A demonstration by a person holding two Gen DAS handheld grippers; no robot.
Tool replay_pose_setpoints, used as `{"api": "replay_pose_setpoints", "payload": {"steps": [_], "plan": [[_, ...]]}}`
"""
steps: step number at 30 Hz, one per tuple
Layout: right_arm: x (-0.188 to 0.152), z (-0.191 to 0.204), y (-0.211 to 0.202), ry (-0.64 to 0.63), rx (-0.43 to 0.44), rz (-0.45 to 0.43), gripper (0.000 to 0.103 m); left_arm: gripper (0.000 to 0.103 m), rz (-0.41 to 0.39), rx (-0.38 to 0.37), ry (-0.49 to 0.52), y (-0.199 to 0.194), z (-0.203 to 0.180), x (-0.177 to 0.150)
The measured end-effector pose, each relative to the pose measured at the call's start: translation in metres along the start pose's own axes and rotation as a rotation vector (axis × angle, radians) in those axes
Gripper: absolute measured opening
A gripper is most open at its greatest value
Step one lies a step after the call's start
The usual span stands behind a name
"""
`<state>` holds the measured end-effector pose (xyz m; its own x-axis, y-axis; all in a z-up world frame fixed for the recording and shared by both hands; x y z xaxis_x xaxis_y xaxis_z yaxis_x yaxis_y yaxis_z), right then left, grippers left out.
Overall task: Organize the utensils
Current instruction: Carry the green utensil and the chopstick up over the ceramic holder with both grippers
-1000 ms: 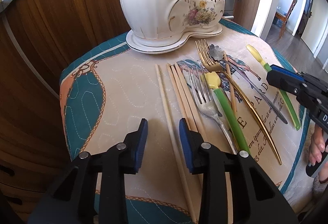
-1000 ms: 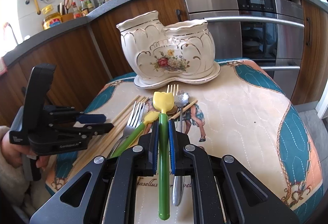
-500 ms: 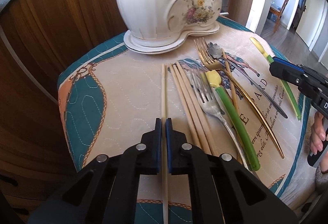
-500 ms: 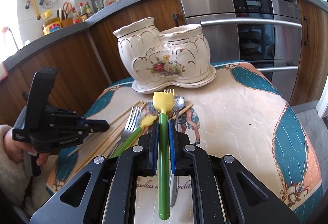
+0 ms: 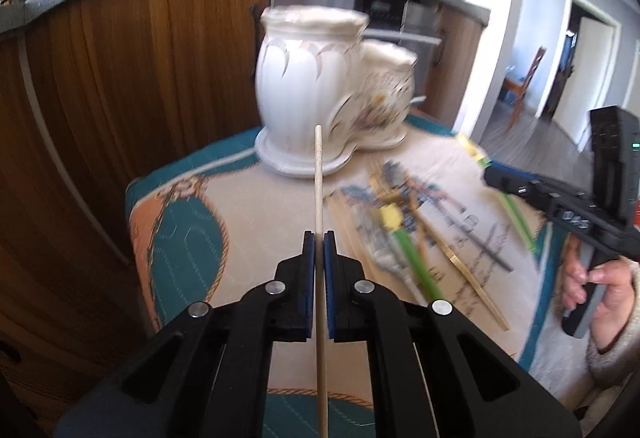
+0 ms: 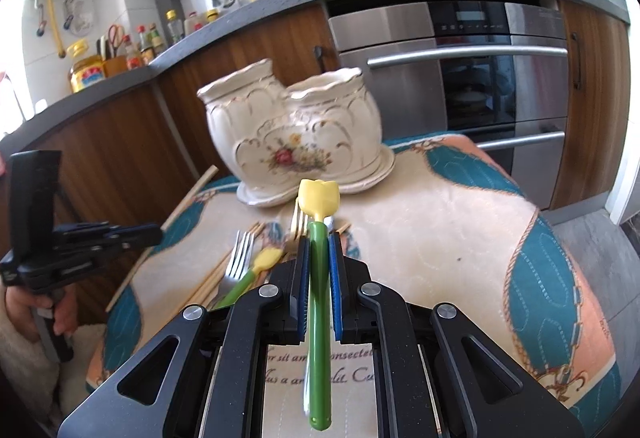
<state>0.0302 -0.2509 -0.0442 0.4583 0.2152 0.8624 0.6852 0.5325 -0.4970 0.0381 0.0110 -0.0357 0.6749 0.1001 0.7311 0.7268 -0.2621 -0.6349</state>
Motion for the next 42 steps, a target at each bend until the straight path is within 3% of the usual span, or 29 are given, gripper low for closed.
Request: {"api": "replay_pose_setpoints", "payload": {"steps": [7,12,21,25,30,36,42], "plan": [[0.043,-0.005,-0.005,-0.01,-0.014,-0.079,0.011,0.004,-0.142,-0.127,0.045,-0.021,-0.037,0.037],[0.099,-0.01,-0.002,-0.038,-0.031,-0.194,0.011,0.004,-0.23,-0.168,0.047,-0.025,-0.046,0.077],[0.175,-0.03,0.038,0.042,0.004,-0.332,0.011,0.004,-0.39,-0.23,-0.08,-0.014,-0.036,0.17],[0.186,-0.044,0.063,0.102,0.026,-0.356,0.011,0.004,-0.45,-0.231,-0.101,0.002,-0.037,0.197],[0.183,-0.056,0.091,0.157,0.049,-0.325,0.011,0.004,-0.479,-0.207,-0.146,0.026,-0.03,0.213],[0.17,-0.056,0.11,0.134,0.034,-0.271,0.011,0.004,-0.482,-0.162,-0.171,0.044,-0.017,0.206],[0.157,-0.051,0.114,0.1,0.007,-0.208,0.011,0.004,-0.485,-0.14,-0.142,0.034,-0.013,0.183]]}}
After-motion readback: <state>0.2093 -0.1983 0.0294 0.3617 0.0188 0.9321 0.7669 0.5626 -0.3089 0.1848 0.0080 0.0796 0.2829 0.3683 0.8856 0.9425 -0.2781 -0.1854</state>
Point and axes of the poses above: each gripper's, at about its wrist camera, not at the fingertips, and y roughly the way its jaws point, z to its left, x to its top, the point moved 5 cm from there along y, roughly the way its jaws point, and after that the axes turned 13 degrees about -y, right-handed, at the moved point
